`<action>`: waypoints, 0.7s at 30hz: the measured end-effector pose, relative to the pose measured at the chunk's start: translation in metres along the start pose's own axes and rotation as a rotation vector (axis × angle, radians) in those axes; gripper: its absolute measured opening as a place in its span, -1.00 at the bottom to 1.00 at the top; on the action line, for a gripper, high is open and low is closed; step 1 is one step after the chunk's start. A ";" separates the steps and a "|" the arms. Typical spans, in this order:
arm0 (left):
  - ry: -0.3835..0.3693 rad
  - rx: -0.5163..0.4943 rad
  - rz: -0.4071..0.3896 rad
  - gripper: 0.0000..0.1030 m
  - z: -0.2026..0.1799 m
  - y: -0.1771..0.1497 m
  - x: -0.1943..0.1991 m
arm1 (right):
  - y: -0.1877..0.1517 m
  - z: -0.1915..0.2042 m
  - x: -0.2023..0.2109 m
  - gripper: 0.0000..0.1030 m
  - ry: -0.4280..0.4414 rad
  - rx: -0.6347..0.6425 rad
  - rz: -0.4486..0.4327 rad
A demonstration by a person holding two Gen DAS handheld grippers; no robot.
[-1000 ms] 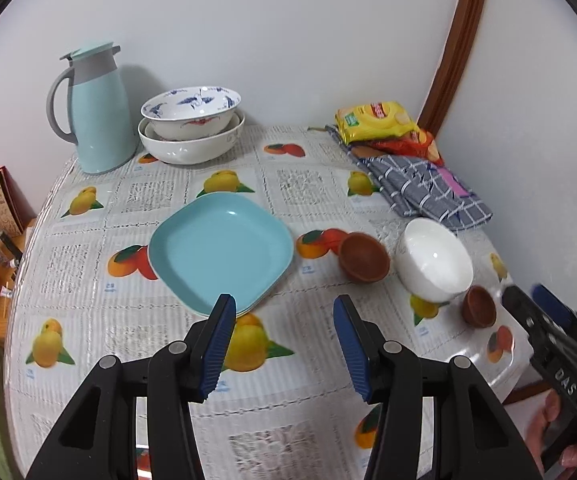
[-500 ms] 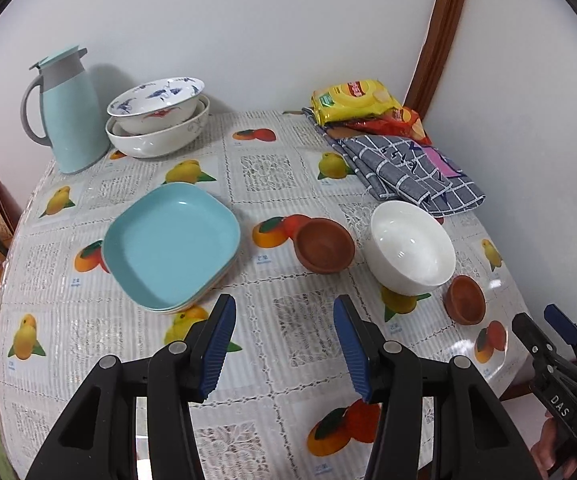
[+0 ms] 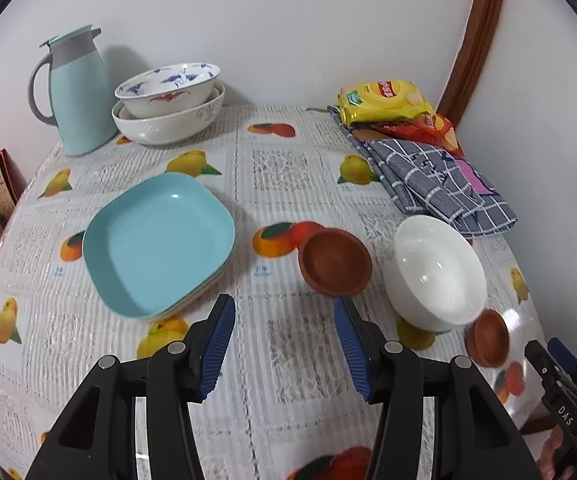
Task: Organize plates and bowls
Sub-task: 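Withdraw both tools from the plates and move toward the brown clay bowls, then grasp a brown clay bowl rim with the left gripper while the right gripper grasps another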
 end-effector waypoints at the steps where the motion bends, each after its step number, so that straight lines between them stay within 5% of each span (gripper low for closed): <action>1: 0.005 0.000 -0.003 -0.04 -0.001 0.001 -0.002 | 0.000 -0.003 -0.005 0.37 0.002 -0.002 0.008; 11: 0.014 -0.002 0.118 -0.04 -0.010 -0.010 -0.042 | -0.010 -0.016 -0.041 0.19 0.036 -0.014 0.066; 21: 0.004 0.047 0.141 -0.04 -0.004 -0.003 -0.071 | -0.023 -0.011 -0.060 0.12 0.060 -0.002 0.097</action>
Point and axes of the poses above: each gripper's, at about its wrist camera, not at the fingertips, and x roughly against the way its jaws point, z to its left, y to its top, the point moved 8 cm from there along -x, roughly the way its jaws point, and after that the axes turned 3 degrees about -z, right-handed, at the moved point
